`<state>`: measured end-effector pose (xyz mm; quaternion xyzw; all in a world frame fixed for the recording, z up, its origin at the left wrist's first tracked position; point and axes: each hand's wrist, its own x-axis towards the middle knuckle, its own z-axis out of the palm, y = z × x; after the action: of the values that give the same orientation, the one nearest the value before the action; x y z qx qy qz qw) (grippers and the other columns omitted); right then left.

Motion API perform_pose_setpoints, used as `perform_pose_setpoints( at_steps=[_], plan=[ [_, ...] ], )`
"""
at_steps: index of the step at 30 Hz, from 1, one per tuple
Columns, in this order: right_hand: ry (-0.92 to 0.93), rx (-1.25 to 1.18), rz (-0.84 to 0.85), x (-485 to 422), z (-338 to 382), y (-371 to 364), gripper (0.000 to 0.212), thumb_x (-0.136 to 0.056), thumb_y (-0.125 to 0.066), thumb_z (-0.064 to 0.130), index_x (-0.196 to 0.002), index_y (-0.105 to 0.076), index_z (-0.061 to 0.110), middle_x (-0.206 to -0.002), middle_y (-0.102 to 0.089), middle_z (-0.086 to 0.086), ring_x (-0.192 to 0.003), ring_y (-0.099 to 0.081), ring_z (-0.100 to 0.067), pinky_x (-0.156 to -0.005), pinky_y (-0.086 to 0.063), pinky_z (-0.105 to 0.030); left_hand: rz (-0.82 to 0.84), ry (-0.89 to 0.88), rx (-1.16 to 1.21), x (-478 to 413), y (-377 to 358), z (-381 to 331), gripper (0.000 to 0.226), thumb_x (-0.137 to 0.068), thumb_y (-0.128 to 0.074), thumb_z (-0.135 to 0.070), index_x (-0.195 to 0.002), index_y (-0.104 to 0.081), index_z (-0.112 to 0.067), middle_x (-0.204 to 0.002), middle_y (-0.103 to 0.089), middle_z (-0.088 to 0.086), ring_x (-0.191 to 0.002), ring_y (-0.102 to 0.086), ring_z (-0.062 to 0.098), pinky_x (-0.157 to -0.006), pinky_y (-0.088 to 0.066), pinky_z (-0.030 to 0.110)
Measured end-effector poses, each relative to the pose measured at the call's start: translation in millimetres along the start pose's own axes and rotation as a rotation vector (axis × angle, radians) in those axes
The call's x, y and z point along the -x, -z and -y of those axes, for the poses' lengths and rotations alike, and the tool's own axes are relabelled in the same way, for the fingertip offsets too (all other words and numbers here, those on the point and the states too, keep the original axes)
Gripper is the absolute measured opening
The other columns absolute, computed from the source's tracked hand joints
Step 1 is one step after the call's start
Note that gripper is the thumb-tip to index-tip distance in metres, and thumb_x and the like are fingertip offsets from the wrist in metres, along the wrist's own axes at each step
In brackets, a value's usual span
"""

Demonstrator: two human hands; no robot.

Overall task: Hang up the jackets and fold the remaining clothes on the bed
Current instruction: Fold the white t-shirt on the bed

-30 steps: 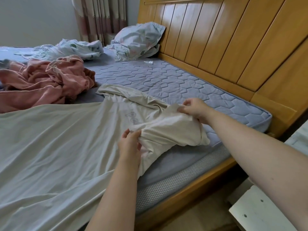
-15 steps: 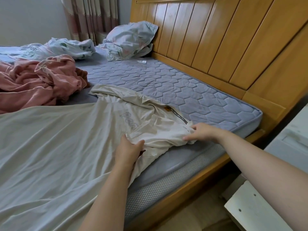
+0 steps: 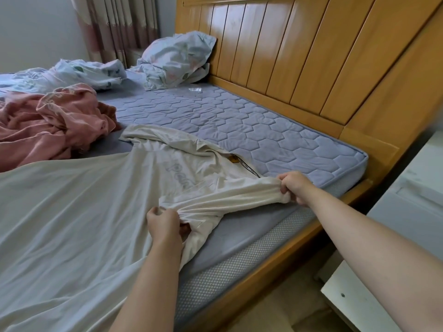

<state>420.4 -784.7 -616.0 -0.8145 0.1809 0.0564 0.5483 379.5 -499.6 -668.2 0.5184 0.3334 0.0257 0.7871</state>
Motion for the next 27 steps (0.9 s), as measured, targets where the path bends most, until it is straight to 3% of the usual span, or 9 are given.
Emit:
perform_pose_setpoints(
  at_steps=[4, 7, 10, 12, 15, 17, 20, 23, 27],
  plan=[
    [0.073, 0.507, -0.093, -18, 19, -8, 0.034, -0.093, -0.038, 0.026, -0.062, -0.049, 0.016, -0.069, -0.051, -0.002, -0.071, -0.050, -0.023, -0.059, -0.034, -0.029, 0.027, -0.055, -0.090, -5, 0, 6, 0.054, -0.085, -0.039, 0.002, -0.136, -0.042, -0.014, -0.104, -0.059, 0.011, -0.066, -0.056, 0.019, -0.056, -0.051, 0.030],
    [0.290, 0.709, -0.192, -29, 28, -21, 0.022, -0.092, -0.046, 0.024, -0.087, -0.063, 0.011, -0.089, -0.059, -0.003, -0.090, -0.057, -0.027, -0.074, -0.042, -0.031, 0.055, -0.112, -0.207, -5, -3, 8, 0.031, -0.086, -0.045, -0.002, -0.116, -0.050, -0.011, -0.091, -0.058, 0.009, -0.065, -0.056, 0.020, -0.053, -0.049, 0.029],
    [0.155, 0.864, 0.141, -35, 31, -30, 0.025, -0.087, -0.062, 0.029, -0.105, -0.069, 0.013, -0.100, -0.062, 0.003, -0.094, -0.059, -0.019, -0.078, -0.045, -0.029, 0.051, -0.130, -0.244, -8, -2, 9, 0.035, -0.083, -0.049, -0.006, -0.118, -0.049, -0.012, -0.101, -0.060, 0.009, -0.080, -0.061, 0.025, -0.067, -0.055, 0.036],
    [0.081, 0.984, 0.166, -40, 31, -29, 0.023, -0.085, -0.065, 0.026, -0.096, -0.071, 0.007, -0.093, -0.066, -0.004, -0.086, -0.061, -0.022, -0.070, -0.046, -0.028, 0.051, -0.125, -0.267, -9, -3, 9, 0.041, -0.081, -0.050, -0.007, -0.122, -0.048, -0.014, -0.109, -0.061, 0.010, -0.091, -0.062, 0.028, -0.080, -0.056, 0.043],
    [0.138, 0.791, -0.225, -54, 36, -22, 0.019, -0.082, -0.071, 0.028, -0.081, -0.068, 0.009, -0.082, -0.066, -0.007, -0.086, -0.064, -0.027, -0.068, -0.048, -0.029, 0.083, -0.103, -0.218, -9, -4, 9, 0.043, -0.081, -0.048, 0.000, -0.121, -0.048, -0.016, -0.106, -0.063, 0.009, -0.089, -0.065, 0.028, -0.072, -0.057, 0.040],
    [0.189, 0.690, -0.455, -61, 36, -22, 0.023, -0.086, -0.069, 0.032, -0.087, -0.068, 0.009, -0.094, -0.067, -0.009, -0.094, -0.062, -0.027, -0.077, -0.050, -0.033, 0.113, -0.101, -0.209, -6, -6, 9, 0.044, -0.082, -0.048, 0.003, -0.120, -0.049, -0.018, -0.105, -0.064, 0.008, -0.091, -0.067, 0.029, -0.073, -0.058, 0.040],
    [0.231, 0.688, -0.428, -61, 28, -31, 0.029, -0.093, -0.057, 0.036, -0.097, -0.065, 0.008, -0.107, -0.059, -0.010, -0.103, -0.056, -0.029, -0.083, -0.049, -0.038, 0.135, -0.181, -0.352, 1, -8, 6, 0.056, -0.081, -0.050, 0.001, -0.132, -0.042, -0.020, -0.103, -0.061, 0.005, -0.089, -0.064, 0.023, -0.076, -0.056, 0.039],
    [0.315, 0.507, -0.445, -45, 20, -28, 0.039, -0.097, -0.046, 0.033, -0.065, -0.048, 0.011, -0.070, -0.052, -0.005, -0.076, -0.052, -0.027, -0.056, -0.033, -0.031, 0.129, -0.332, -0.585, 10, -7, -1, 0.069, -0.087, -0.051, -0.009, -0.149, -0.022, -0.017, -0.100, -0.058, 0.000, -0.083, -0.060, 0.018, -0.070, -0.050, 0.033],
    [0.465, 0.356, -0.556, -4, -5, -15, 0.040, -0.093, -0.054, 0.040, -0.066, -0.049, 0.011, -0.070, -0.051, -0.001, -0.072, -0.047, -0.019, -0.058, -0.031, -0.029, 0.081, -0.531, -1.003, 26, -4, -4, 0.075, -0.093, -0.051, -0.039, -0.153, -0.010, -0.016, -0.120, -0.058, 0.009, -0.104, -0.057, 0.029, -0.079, -0.042, 0.033]
  ],
)
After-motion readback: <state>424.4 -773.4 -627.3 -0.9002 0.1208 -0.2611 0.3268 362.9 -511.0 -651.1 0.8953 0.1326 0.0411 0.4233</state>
